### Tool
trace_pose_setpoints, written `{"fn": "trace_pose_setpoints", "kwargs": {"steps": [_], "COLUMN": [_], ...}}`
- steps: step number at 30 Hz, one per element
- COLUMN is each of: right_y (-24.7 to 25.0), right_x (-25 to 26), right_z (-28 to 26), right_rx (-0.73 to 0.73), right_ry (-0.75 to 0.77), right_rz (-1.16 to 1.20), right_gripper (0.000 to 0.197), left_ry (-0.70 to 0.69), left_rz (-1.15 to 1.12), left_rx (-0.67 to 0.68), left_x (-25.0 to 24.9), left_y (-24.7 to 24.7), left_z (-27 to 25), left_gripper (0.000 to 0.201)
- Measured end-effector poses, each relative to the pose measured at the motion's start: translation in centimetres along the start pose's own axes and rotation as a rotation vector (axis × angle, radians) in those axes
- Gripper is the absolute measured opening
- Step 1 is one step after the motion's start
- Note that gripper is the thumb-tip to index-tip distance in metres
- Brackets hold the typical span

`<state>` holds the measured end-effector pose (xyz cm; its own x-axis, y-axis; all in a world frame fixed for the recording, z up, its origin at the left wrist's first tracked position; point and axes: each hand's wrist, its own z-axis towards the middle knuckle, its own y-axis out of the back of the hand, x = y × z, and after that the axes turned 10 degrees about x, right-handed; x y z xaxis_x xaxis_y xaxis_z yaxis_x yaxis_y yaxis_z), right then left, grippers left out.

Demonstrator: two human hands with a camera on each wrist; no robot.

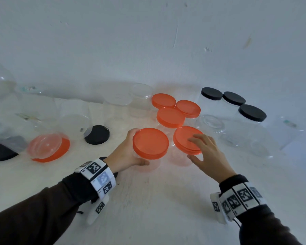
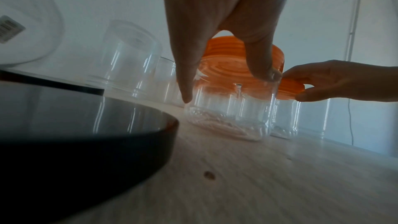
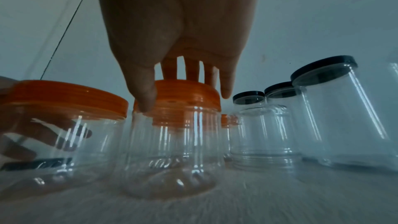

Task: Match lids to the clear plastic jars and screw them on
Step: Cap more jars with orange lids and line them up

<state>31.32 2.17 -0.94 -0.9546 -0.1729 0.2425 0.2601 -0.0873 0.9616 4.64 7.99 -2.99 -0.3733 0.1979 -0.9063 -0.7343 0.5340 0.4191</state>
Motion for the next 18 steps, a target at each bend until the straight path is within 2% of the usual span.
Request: {"fn": "trace_pose_setpoints", "kwargs": {"steps": [11,18], "right_y": [0.6,0.7], "right_x": [-3.5,-4.2], "right_z": [2.2,3.4], "right_rx": [0.036,0.029], "right_ry": [0.095,0.157], "right_rz": [0.048,0.049], "right_gripper": [0.046,0.047], "left_ry": [0.007,0.055], "left_rz": [0.002,0.041], "left_rx": [-0.123,-0.114], "left_x": [-1.0,-0.9], "left_y": [-1.7,-2.1], "left_z": [4.2,5.2], "left_gripper": [0.105,0.126]}}
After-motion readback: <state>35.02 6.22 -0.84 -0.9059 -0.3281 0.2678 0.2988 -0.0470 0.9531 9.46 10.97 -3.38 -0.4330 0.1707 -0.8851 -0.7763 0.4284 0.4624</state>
